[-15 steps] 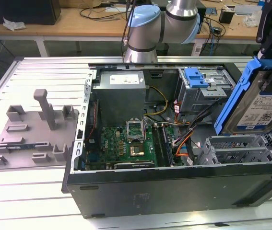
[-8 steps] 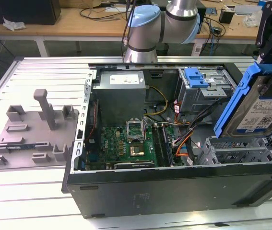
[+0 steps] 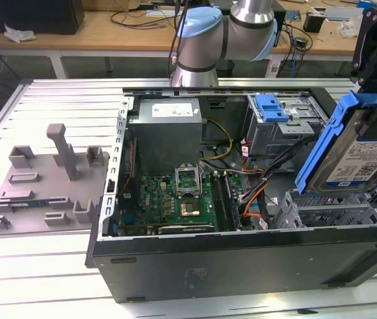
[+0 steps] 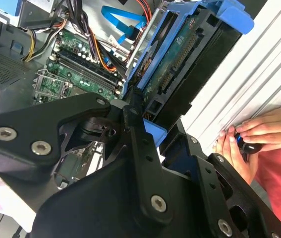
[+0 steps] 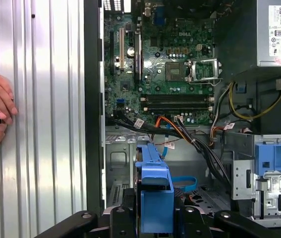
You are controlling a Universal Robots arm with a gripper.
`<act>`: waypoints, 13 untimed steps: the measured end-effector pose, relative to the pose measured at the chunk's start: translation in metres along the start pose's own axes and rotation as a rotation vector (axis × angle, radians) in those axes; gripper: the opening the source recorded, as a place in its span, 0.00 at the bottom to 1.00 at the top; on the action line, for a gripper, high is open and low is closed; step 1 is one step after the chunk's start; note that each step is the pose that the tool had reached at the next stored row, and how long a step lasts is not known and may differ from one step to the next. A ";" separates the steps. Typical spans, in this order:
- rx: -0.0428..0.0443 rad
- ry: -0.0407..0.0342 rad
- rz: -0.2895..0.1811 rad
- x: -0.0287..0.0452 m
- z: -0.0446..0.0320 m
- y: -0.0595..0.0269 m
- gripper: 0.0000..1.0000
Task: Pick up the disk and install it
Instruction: 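Insert the disk into the insertion slot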
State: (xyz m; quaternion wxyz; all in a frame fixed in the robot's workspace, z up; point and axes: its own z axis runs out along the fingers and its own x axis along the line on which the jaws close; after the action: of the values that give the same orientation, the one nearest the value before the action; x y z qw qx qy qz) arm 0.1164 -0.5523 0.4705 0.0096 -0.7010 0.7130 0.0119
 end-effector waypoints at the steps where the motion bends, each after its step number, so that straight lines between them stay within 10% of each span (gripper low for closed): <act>1: 0.0000 0.0000 0.000 0.0000 0.0007 0.0000 0.37; 13: 0.0000 0.0001 0.000 0.0002 0.0064 0.0000 0.37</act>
State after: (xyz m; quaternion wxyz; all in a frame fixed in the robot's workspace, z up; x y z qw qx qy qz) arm 0.1164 -0.5523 0.4642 0.0096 -0.7010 0.7130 0.0119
